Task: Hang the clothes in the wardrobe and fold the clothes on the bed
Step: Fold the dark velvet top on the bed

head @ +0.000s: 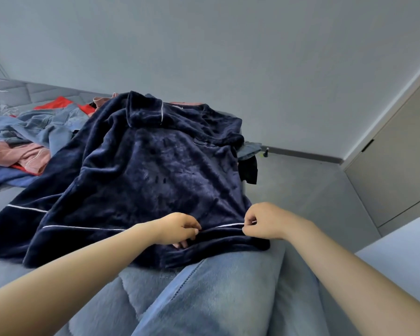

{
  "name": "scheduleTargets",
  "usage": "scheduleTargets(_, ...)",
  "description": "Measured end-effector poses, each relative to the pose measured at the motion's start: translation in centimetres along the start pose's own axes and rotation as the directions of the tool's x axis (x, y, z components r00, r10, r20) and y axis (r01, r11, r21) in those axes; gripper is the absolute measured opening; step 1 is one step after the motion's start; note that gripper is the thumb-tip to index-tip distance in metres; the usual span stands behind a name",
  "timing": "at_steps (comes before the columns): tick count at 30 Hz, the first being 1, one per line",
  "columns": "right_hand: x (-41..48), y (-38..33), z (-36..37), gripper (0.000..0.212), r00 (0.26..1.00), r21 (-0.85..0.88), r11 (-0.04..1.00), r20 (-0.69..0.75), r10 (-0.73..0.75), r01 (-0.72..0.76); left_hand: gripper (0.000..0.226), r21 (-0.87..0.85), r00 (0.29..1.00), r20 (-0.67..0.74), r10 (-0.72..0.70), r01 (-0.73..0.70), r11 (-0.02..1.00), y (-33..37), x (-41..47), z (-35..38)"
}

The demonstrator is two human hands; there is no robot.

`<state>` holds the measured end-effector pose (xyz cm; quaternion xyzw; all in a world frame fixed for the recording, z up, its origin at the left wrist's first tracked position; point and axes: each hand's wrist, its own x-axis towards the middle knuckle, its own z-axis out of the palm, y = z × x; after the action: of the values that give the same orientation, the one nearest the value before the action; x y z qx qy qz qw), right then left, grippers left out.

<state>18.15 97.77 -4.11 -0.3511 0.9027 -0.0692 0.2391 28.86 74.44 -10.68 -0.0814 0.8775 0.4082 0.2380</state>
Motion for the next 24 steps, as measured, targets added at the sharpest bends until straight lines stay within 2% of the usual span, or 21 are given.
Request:
scheduleTargets(5,1.7,-1.0,-1.5,0.018,0.993,0.021,0.997,-0.094,-0.065,0.068,0.019,0.149,0.946,-0.285,0.158,-0.119,0.982,-0.1,-0.5,-4.6)
scheduleTargets(8,4.0,-2.6,-2.6,0.021,0.989,0.03,0.993,-0.095,-0.109,0.112,0.014,0.095,0.896,-0.415,0.159,-0.131,0.987,-0.9,-1.2,-8.0)
scheduleTargets(14,11.2,-8.6,-4.6,0.028,0.975,0.014,0.976,-0.053,-0.216,0.217,0.01,0.012,0.766,-0.64,0.062,-0.071,0.997,-5.0,-2.3,-15.0)
scheduleTargets(18,16.6,-13.5,-6.3,0.029,0.957,0.04,0.957,-0.056,-0.284,0.286,0.012,-0.032,0.695,-0.719,-0.011,-0.018,0.999,-8.0,-2.3,-19.9)
scheduleTargets(22,21.3,-17.8,-7.7,0.032,0.94,0.05,0.939,-0.066,-0.336,0.339,0.012,-0.128,0.588,-0.798,-0.131,0.047,0.991,-11.6,-2.0,-23.6)
scheduleTargets(24,23.5,-19.5,-8.2,0.034,0.932,0.037,0.933,-0.069,-0.355,0.358,0.027,-0.148,0.565,-0.8,-0.203,0.143,0.979,-13.8,-2.1,-24.7)
